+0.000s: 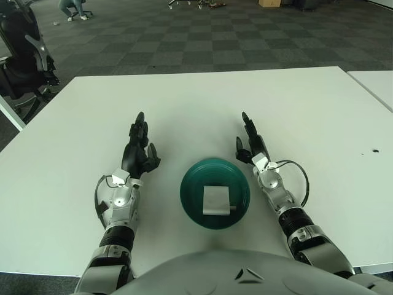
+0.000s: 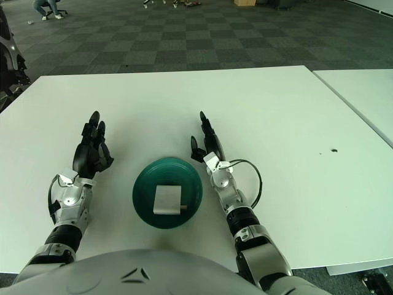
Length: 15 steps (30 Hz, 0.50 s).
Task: Put the charger into the plate.
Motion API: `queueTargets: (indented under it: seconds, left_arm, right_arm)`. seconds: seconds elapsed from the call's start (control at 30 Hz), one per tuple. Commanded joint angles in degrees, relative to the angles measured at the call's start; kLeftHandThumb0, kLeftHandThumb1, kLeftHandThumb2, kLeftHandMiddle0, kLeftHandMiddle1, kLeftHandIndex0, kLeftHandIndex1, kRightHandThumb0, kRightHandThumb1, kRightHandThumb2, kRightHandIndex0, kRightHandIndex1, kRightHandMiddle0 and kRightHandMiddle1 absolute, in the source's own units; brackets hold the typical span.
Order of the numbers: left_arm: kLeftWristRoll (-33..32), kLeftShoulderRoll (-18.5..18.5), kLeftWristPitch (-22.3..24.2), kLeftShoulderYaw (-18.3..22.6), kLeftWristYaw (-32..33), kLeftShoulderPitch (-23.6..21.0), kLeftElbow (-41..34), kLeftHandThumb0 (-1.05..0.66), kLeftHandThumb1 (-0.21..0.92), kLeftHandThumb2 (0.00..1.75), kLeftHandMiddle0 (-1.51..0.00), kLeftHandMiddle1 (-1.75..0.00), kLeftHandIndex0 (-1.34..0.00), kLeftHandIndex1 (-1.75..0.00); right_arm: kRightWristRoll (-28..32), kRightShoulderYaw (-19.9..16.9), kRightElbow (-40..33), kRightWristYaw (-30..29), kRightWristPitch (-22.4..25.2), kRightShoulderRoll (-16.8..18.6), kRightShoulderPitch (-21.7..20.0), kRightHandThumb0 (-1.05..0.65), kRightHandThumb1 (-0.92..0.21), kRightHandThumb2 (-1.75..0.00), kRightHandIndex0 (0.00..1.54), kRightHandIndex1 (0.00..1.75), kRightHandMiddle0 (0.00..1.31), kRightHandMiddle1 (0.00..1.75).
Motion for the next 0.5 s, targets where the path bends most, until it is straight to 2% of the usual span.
queueTargets:
  seconds: [0.0, 0.03, 0.1, 0.13, 0.23, 0.47]
  left_arm:
    - [4.05, -4.94, -0.61, -3.80, -0.52, 8.57, 8.19, -1.02, 0.92, 0.88, 0.00, 0.00, 0.00, -0.03]
    - [4.85, -4.41, 0.41, -4.42, -0.59, 8.87, 7.43, -1.02, 0.92, 0.84, 0.00, 0.00, 0.00, -0.02]
    - [6.46, -3.48, 2.36, -5.50, -0.38, 9.34, 5.97, -1.03, 0.92, 0.46, 0.00, 0.00, 0.00, -0.01]
    - [7.31, -3.06, 3.27, -5.95, -0.12, 9.50, 5.22, -1.03, 0.91, 0.34, 0.00, 0.00, 0.00, 0.00]
    - [8.50, -2.53, 4.48, -6.50, 0.39, 9.68, 4.13, -1.03, 0.89, 0.19, 0.00, 0.00, 0.00, 0.00]
    - [10.55, -2.21, 5.45, -6.88, 1.79, 9.73, 3.10, -1.00, 0.85, 0.10, 0.00, 0.00, 0.00, 0.00]
  right_arm:
    - [-0.05, 0.06, 5.45, 1.57, 3.43, -2.48, 12.65, -1.05, -0.92, -0.74, 0.00, 0.00, 0.00, 0.00]
    - [-0.67, 0.13, 8.35, 0.46, 3.04, -2.28, 11.22, -1.05, -0.92, -0.71, 0.00, 0.00, 0.00, 0.00]
    - [-1.93, 0.33, 12.95, -2.01, 2.32, -2.06, 9.14, -1.05, -0.92, -0.51, 0.00, 0.00, 0.00, 0.00]
    - [-2.66, 0.49, 13.23, -3.41, 2.23, -2.06, 9.05, -1.05, -0.92, -0.43, 0.00, 0.00, 0.00, 0.00]
    - [-3.67, 0.81, 13.60, -5.90, 1.57, -2.15, 9.15, -1.05, -0.92, -0.29, 0.00, 0.00, 0.00, 0.00]
    - [-4.53, 1.61, 15.89, -9.43, -0.77, -2.55, 8.77, -1.05, -0.92, -0.12, 0.00, 0.00, 0.00, 0.00]
